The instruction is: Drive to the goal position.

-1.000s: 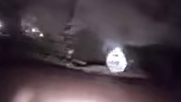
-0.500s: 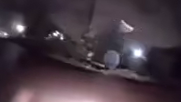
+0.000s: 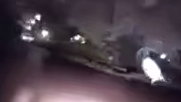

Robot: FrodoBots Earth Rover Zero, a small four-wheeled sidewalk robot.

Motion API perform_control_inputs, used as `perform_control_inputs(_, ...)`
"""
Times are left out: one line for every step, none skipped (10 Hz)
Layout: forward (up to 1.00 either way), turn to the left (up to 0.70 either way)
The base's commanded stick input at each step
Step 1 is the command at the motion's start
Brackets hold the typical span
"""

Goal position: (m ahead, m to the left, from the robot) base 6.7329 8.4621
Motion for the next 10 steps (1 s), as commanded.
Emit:
perform_control_inputs(0.00, 0.50)
perform_control_inputs(0.00, 0.50)
perform_control_inputs(0.00, 0.50)
perform_control_inputs(0.00, 0.50)
perform_control_inputs(0.00, 0.50)
perform_control_inputs(0.00, 0.50)
perform_control_inputs(0.00, 0.50)
perform_control_inputs(0.00, 0.29)
perform_control_inputs(0.00, 0.00)
perform_control_inputs(0.12, 0.00)
